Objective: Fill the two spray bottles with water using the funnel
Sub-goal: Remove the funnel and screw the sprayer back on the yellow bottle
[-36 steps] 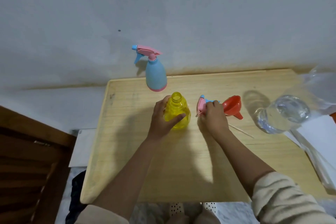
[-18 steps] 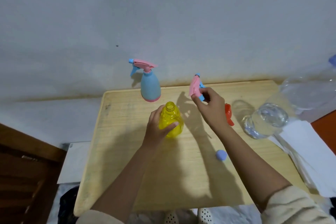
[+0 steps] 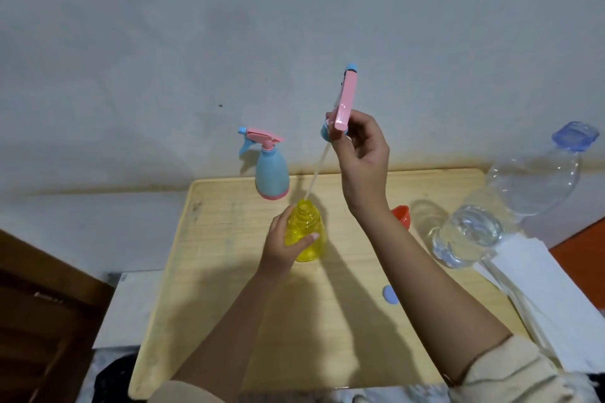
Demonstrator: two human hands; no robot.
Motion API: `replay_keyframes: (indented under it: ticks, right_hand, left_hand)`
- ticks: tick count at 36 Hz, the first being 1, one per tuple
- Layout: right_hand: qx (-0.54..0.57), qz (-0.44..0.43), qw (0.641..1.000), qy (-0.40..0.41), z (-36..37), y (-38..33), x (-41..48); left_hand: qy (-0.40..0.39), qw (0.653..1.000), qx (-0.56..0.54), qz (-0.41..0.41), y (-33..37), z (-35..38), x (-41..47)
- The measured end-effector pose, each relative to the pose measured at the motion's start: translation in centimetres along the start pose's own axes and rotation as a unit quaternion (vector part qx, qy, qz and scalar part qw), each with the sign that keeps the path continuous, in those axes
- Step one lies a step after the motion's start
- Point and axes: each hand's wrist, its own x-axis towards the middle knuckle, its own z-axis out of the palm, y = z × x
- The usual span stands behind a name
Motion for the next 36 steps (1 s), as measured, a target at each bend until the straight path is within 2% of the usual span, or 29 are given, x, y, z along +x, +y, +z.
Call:
replay_keyframes:
  ticks: [5,10,16,23,31,36]
  right_hand:
    - [-0.007,0.020,0.999,-0.025,0.1,1.1,-0.7]
    - [-0.053,0.089,0.993,-0.055,-0.6,4.8,-2.4]
    - [-0.101,0.165,0.976,-0.098,-2.1,8.8,-4.9]
    - [-0.131,0.153,0.972,-0.121,-2.6,10.0,-5.1]
    - [-0.173,0.136,0.961,-0.165,-3.2,9.8,-3.6]
    - [-0.138,0.146,0.969,-0.141,-3.1,9.0,-2.3]
  left_hand:
    - [0.008,1.000,0.000,0.002,0.1,0.1,0.0]
    - [0.029,0.999,0.025,0.013,0.1,0.5,-0.3]
    - [0.044,0.991,0.096,0.079,-0.7,1.4,-1.2]
    - [0.054,0.989,0.116,0.072,-3.0,2.3,-1.0]
    - [-0.014,0.991,0.119,0.058,-2.1,0.8,0.3]
    - [-0.044,0.992,0.098,0.069,-0.4,-0.1,0.4]
